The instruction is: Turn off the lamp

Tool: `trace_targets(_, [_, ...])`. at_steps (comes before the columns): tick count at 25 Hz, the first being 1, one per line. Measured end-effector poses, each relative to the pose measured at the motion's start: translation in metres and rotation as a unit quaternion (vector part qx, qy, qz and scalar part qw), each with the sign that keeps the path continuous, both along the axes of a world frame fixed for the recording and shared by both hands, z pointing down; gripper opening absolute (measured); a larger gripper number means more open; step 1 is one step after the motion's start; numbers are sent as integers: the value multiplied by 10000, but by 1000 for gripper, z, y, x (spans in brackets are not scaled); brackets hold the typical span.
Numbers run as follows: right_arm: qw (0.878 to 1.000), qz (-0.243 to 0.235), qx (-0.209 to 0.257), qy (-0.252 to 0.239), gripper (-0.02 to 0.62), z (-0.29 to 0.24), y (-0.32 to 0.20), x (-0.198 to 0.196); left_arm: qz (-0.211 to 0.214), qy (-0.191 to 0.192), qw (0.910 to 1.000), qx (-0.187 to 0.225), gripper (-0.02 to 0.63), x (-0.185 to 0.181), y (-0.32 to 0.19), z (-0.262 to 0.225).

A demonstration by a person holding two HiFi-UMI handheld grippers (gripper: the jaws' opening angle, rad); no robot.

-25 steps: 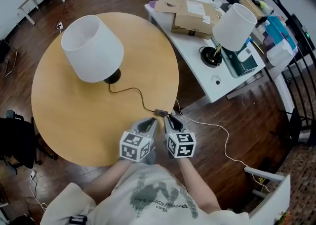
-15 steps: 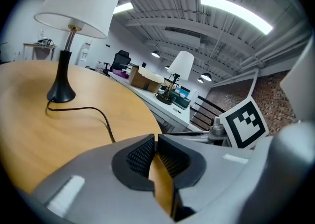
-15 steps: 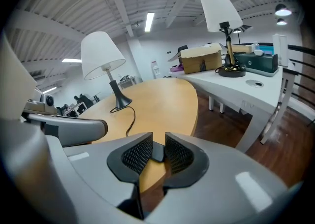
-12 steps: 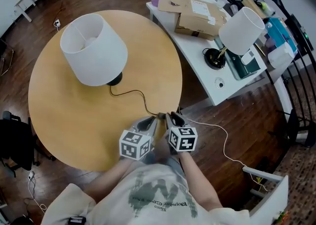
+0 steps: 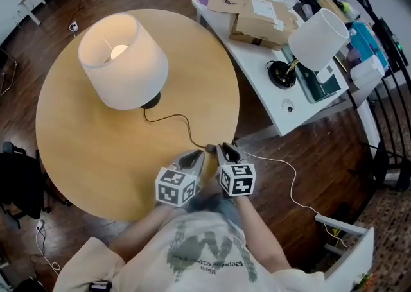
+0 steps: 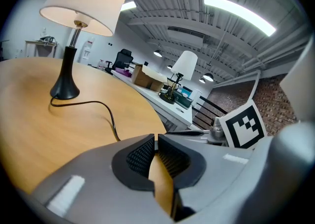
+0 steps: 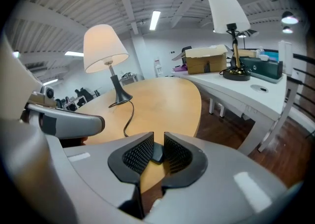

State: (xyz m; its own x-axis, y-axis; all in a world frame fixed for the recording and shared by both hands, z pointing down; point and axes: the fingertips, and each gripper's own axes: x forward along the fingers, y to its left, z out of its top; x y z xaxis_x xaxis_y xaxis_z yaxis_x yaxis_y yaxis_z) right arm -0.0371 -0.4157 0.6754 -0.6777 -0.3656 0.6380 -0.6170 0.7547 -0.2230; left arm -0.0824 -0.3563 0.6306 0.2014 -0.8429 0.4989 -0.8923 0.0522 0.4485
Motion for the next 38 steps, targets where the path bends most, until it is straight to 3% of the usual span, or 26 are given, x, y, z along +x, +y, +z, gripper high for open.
trace_targets(12, [9999,29,99,103,61,1,0,-3,-78,-3,10000,44,-3,-4,-1,0])
trace_targets(17, [9996,6,231,168,41,-8,-1,-6,-311,-67,9994,165,-3,-10,3,-11])
trace_targets(29, [9917,-867,537,-785,29,-82,71,-33,-1293,-576,9886,504,-3,-32,50,-50])
trace_targets(38, [9822,-1386,646,-1093,8,-112,142,-8,-1699,-868,9794,661,-3,-3,111,-73])
